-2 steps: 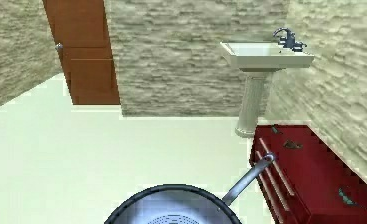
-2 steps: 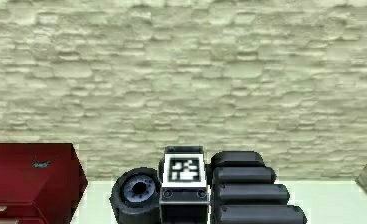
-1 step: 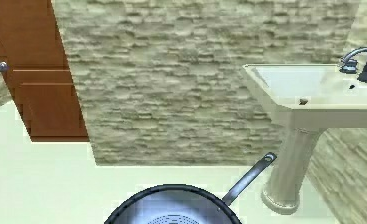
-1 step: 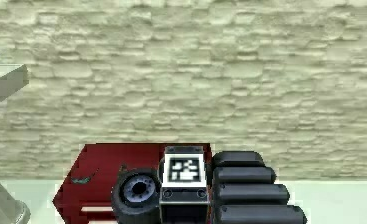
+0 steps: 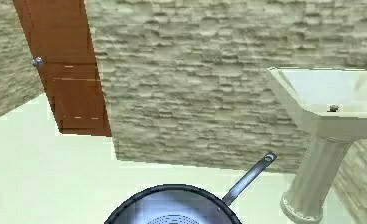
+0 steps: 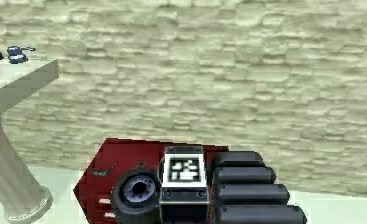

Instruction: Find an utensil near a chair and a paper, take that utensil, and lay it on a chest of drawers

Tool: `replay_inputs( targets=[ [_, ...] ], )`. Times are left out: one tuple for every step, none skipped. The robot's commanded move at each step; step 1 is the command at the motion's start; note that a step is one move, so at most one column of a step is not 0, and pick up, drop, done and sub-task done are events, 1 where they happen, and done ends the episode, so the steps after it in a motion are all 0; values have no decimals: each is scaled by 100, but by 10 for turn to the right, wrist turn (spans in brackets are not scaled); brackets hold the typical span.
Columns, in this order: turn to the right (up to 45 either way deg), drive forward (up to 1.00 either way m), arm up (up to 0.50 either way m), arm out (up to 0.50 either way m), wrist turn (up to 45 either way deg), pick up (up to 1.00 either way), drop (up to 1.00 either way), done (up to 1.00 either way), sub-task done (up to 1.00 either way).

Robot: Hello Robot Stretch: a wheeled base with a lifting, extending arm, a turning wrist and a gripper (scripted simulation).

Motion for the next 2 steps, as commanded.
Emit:
replay_inputs(
  targets=[
    [0, 15, 0, 0, 0, 0, 0, 0, 0],
    [-450, 0, 0, 0, 0, 0, 0, 0, 0]
  ],
)
